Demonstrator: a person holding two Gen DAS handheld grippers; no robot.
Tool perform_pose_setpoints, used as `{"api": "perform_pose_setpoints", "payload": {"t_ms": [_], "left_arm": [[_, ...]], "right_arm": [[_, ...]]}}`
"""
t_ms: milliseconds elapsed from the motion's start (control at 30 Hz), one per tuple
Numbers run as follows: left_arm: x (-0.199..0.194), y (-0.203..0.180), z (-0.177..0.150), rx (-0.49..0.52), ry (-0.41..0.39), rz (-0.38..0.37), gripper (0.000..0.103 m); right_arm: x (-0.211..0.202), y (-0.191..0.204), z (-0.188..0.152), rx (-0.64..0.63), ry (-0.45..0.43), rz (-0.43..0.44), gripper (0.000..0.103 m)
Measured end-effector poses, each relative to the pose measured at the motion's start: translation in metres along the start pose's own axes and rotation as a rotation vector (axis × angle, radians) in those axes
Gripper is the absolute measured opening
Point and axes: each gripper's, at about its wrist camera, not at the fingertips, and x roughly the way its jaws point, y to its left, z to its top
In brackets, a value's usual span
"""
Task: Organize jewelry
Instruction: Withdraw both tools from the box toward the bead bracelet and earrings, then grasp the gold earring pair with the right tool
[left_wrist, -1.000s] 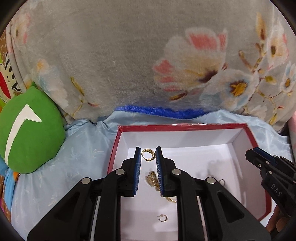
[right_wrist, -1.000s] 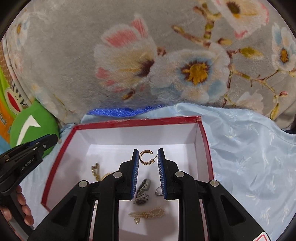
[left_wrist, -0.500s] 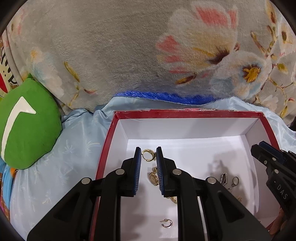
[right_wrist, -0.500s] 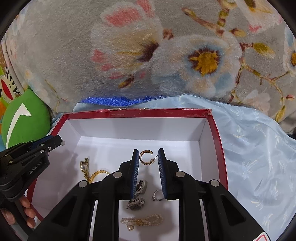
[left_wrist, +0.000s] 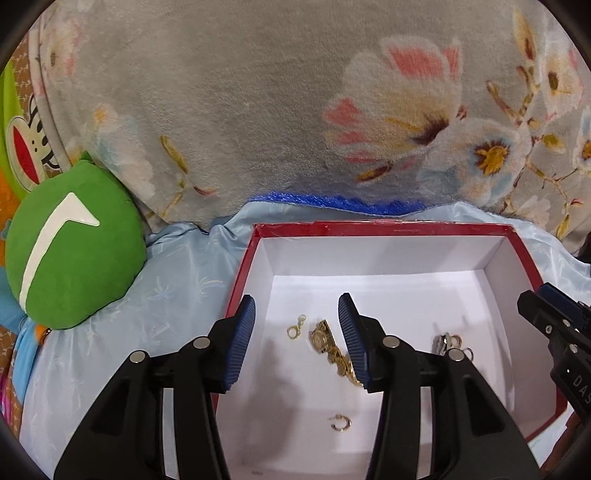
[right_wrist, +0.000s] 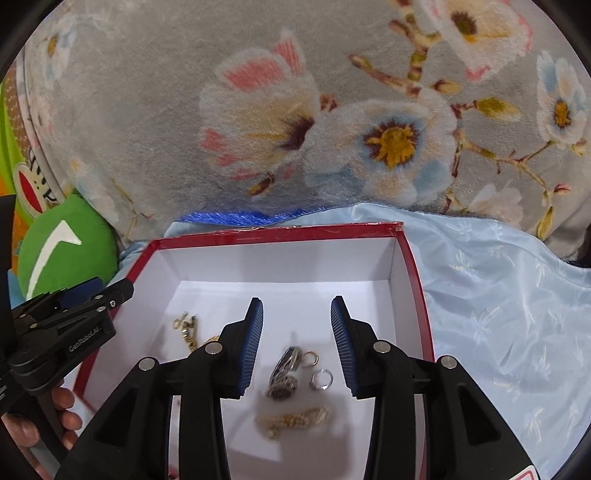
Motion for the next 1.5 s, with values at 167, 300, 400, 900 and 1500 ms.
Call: {"api": "perform_pose_setpoints", "payload": {"t_ms": [167,300,400,900,1500], "left_arm": [[-0.042,0.002,-0.02,0.01,-0.022,0.007,0.045],[-0.072,0.004,-0.044,0.008,-0.008,-0.011,0.045],[-0.092,0.01,-0.071,0.006,0.024,-0.032,0.045],[-0.125,0.043,-0.228,-0.054,0.284,-0.044,0.045],[-0.126,0.044,-0.248,-0.095,0.318,-0.059,0.045]], "right_arm": [[-0.055,0.007,-0.031,-0.019,-0.054,0.018,0.038],[-0.098,0.016,-0.066,-0.051,-0.074,0.006,0.039],[-0.129,0.023,-0.1,-0.082,-0.066,-0.009,0.04],[-0.146,-0.004,-0.242,0.067,0.196,-0.038,0.042],[-0.103,0.009,-0.234,0.036,0.238,-0.118,0.038]]}}
